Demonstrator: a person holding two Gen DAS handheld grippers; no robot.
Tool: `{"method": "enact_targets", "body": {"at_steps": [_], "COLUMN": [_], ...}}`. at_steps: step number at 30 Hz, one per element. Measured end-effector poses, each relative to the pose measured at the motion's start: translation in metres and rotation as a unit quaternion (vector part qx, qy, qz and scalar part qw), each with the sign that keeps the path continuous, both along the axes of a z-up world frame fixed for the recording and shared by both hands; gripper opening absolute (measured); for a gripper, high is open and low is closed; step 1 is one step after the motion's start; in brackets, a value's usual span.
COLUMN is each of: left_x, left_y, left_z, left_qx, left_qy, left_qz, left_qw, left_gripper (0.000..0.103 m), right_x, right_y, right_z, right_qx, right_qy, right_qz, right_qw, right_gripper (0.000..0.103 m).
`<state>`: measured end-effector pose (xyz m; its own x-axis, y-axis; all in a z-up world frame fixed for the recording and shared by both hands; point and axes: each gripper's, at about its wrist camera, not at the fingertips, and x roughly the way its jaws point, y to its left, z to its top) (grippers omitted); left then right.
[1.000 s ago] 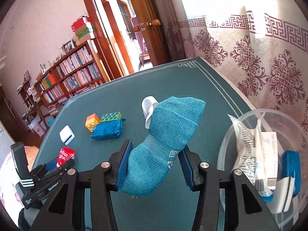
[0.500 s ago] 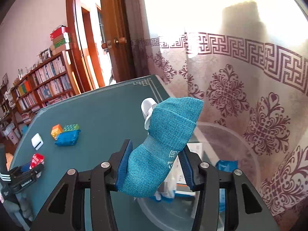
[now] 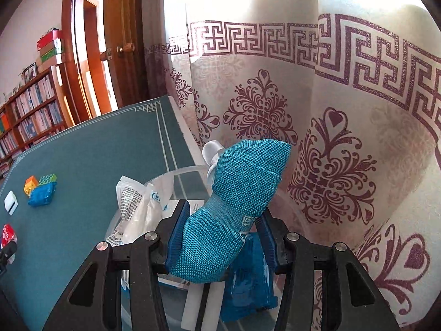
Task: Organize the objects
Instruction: 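Lower the blue towel into the bowl and open the right gripper, then carry the glue packet into the bowl and open the left gripper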
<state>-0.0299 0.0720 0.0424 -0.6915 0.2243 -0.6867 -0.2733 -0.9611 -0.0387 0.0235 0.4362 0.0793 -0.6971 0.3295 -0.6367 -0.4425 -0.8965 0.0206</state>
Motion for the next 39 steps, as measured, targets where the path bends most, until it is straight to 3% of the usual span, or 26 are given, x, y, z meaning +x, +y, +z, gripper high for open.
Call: {"method": "enact_targets", "body": {"at_steps": [9,21,39], "left_x": [0.004,0.011,0.027], "left_y": [0.010,0.033,0.118], "left_z": [0.003,0.008,0.040], "left_qx": [0.004,0.007,-0.005], "left_qy": [-0.002,-0.003,0.027], "left_qz": [-0.009,-0.033,-0.124], "left_qw": [0.9999,0.9994,0.9919], "left_gripper": [0.062,0.062,0.062], "right_x": [-0.006,0.020,0.076], "right_y": [0.003,-0.019,-0.047], "right_z": [-0.012,0.007,-0.005], "right_qx": [-0.009,0.020,0.025], "right_qy": [-0.013,0.026,0.038], "right_qz": [0.001,0.024,0.085], "right_qw": [1.000,0.999,0.995], "right_gripper": [0.052,0.052,0.052]}}
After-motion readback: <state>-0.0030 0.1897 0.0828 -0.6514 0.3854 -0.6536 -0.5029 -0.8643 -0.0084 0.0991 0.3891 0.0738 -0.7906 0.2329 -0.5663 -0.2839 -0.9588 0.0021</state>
